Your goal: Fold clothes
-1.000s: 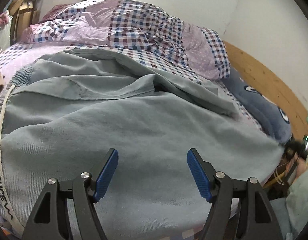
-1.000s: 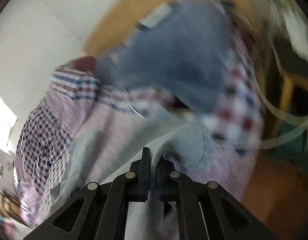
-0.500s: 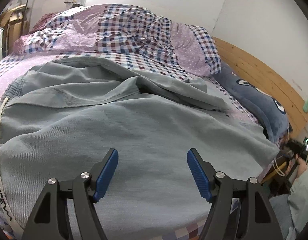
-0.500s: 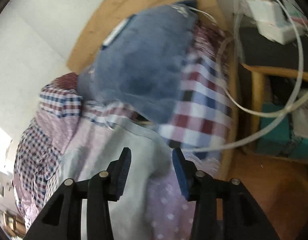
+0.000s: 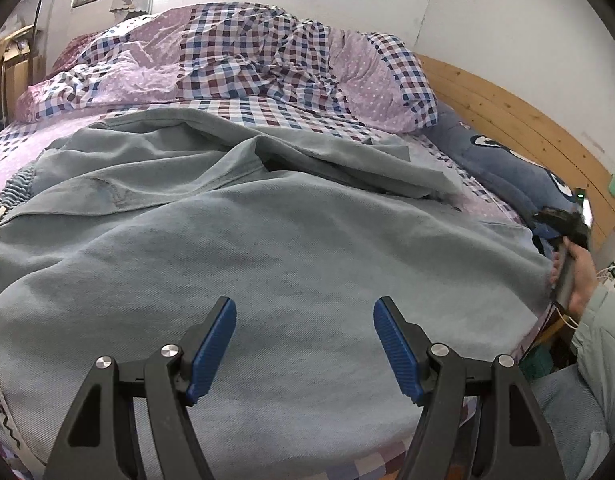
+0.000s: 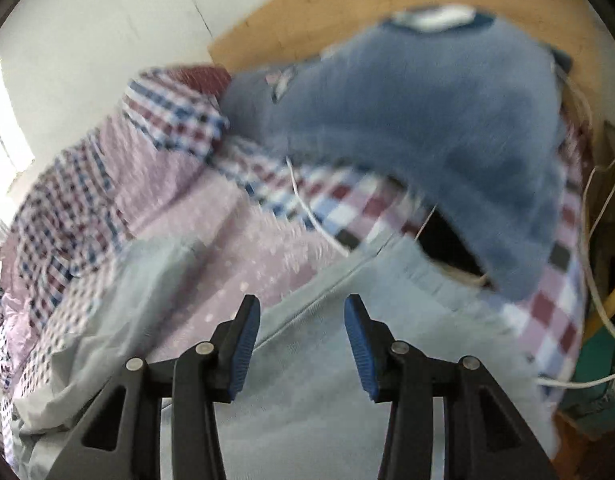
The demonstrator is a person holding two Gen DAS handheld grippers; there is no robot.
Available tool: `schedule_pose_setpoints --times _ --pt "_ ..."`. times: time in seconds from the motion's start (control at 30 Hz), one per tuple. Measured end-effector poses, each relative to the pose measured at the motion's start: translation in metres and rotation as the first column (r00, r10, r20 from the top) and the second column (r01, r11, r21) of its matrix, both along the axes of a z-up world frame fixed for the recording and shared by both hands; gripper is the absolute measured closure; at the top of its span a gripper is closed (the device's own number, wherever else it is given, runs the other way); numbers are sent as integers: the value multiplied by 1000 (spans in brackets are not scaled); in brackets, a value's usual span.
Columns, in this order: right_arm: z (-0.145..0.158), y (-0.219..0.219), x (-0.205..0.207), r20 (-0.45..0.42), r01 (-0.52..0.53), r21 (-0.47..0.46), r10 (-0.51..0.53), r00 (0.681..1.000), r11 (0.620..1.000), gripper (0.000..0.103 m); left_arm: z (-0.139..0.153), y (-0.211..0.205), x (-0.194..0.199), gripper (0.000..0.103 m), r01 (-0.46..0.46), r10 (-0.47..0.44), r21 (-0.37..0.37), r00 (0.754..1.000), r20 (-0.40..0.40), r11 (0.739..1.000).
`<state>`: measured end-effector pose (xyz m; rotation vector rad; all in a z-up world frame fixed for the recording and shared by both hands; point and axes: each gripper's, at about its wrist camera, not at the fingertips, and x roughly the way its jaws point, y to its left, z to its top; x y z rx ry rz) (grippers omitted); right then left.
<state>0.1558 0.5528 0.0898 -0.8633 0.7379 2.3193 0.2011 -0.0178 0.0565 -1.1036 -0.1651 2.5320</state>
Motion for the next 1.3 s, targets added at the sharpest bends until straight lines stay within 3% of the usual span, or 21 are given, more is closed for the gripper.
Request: schedule_pose_setpoints --times 0.2,0.23,0.27,0.3,0.6,0.7,0.73,0.8,0.83,0.9,0.93,0.97,1.3 --pt "-29 14 -28 93 28 -56 -23 995 998 59 -5 0 -6 28 3 -3 2 1000 20 1000" --pt "-29 14 -30 96 30 -49 -25 995 998 72 -6 -1 -6 28 3 -3 1 1000 22 1000" --pt "-29 14 -32 98 30 -43 -25 995 999 97 -7 -1 -7 28 2 -2 -1 1000 23 1000" --pt "-29 14 -35 100 30 -37 -26 995 999 103 -7 -2 -7 28 1 -1 0 1000 25 1000" --pt "26 -18 -46 -56 -69 129 77 995 989 103 -10 -10 -9 28 -15 15 19 999 42 1000" --pt "0 -2 -46 13 -9 8 9 1000 1000 96 -10 -10 -9 28 -17 16 19 999 43 1000" --pt "-12 7 -47 49 16 -48 -13 999 999 89 -10 -10 -10 28 -17 16 21 999 43 1000" --pt "-26 21 -43 51 41 -130 -34 998 991 90 -10 -9 -10 28 -15 14 21 999 45 1000" --pt "-25 21 -42 41 41 -128 -36 998 991 90 -11 -8 -11 28 -14 13 19 999 45 1000" --pt "-18 17 -43 19 36 -97 -35 999 995 74 -12 -6 -10 28 -9 8 13 999 47 1000" --pt "-14 15 -43 8 34 -81 -34 999 996 54 -12 -5 -10 28 -6 5 8 999 48 1000" --pt "-10 14 -43 -3 32 -65 -33 999 997 48 -13 -3 -10 28 -3 3 3 999 49 1000" --pt "-27 16 -52 144 78 -65 -68 987 995 46 -18 2 -11 28 5 -4 -18 998 60 1000"
